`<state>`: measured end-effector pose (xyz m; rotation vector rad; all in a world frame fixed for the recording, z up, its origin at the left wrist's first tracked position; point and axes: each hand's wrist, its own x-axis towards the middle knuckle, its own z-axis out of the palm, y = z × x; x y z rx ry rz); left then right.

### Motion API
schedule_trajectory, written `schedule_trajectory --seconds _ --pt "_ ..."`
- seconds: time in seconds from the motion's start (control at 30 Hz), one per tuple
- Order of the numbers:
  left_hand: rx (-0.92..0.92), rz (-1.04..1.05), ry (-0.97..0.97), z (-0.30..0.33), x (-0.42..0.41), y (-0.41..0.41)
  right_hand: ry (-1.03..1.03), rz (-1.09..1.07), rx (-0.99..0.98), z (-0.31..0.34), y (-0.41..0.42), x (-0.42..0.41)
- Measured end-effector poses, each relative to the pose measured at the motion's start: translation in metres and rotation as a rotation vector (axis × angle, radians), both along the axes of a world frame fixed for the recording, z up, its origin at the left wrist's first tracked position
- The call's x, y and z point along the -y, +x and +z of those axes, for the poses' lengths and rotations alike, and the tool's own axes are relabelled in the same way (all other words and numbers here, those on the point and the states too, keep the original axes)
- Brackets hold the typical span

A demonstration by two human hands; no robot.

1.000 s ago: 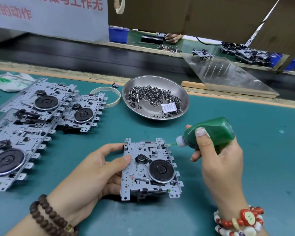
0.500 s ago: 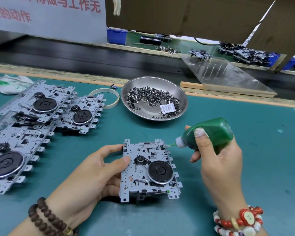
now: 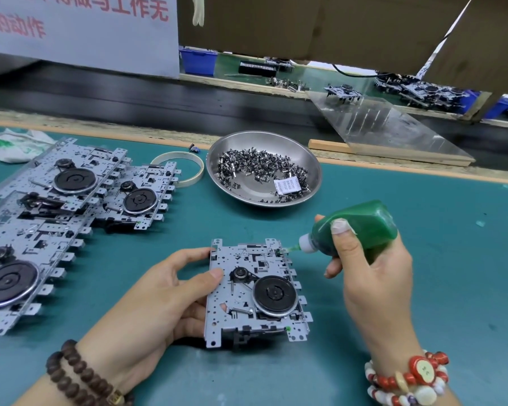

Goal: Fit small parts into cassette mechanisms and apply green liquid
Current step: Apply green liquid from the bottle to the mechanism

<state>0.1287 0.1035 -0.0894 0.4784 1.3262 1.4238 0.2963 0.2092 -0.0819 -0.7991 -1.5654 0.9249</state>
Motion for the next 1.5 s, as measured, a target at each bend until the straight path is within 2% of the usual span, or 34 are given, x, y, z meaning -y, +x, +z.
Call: schedule_trajectory --seconds 1.0,1.13,1.27,1.5 --pt "0.011 -0.019 0.012 -0.001 0.002 -0.001 -0.04 -0.014 -0.028 0.004 0.002 0.003" --pt "-0.041 -0.01 0.024 -0.001 -0.001 0.004 -0.106 0.065 -0.111 0.005 0.002 0.004" --pt "-0.132 0.002 0.031 -0.006 -0.004 0.009 -0.29 0.22 -0.191 0.005 0.0 0.004" --pt "-0.179 -0.01 0.028 -0.008 -0.006 0.01 -0.352 0.343 -0.113 0.003 -0.002 0.006"
